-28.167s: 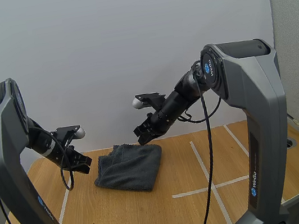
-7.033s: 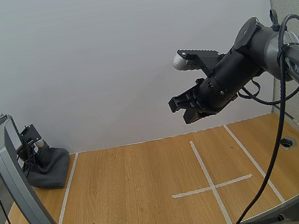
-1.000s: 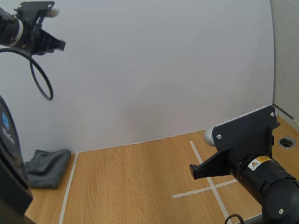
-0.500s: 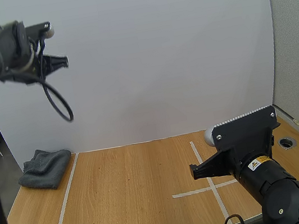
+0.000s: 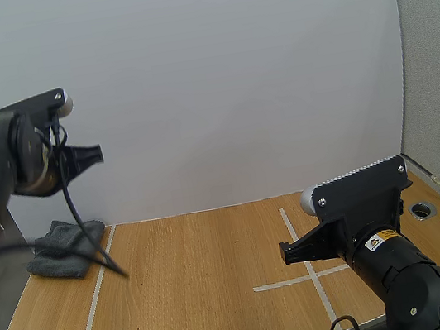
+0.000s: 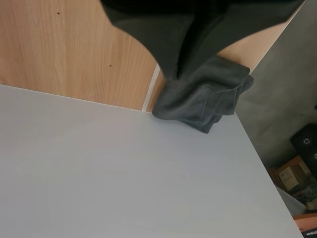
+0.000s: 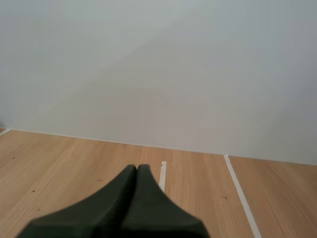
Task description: Fold the towel
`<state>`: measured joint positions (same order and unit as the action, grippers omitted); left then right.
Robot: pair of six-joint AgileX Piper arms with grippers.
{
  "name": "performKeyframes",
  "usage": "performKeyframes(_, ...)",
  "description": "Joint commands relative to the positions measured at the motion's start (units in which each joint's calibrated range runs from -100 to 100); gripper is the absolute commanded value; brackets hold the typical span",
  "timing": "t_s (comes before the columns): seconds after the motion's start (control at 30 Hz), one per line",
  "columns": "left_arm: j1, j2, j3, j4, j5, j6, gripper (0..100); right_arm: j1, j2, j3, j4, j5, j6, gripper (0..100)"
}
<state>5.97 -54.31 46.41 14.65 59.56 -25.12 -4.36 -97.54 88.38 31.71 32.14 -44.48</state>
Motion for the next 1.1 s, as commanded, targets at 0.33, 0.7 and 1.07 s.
performKeyframes(0.33,-0.22,-23.7,26.9,2.3,-30.2,-0.8,0,0.1,-0.4,0.3,-0.3,-0.4,0.3,0)
performKeyframes(0.7,-0.22,-27.0,33.7,2.1,-35.0,-1.2,0,0.1,-0.4,0.3,-0.3,-0.4,0.3,0)
performKeyframes(1.07,-5.56,-40.3,41.0,0.9,-37.8,-1.2,0,0.1,-0.4,0.3,-0.3,-0.4,0.3,0)
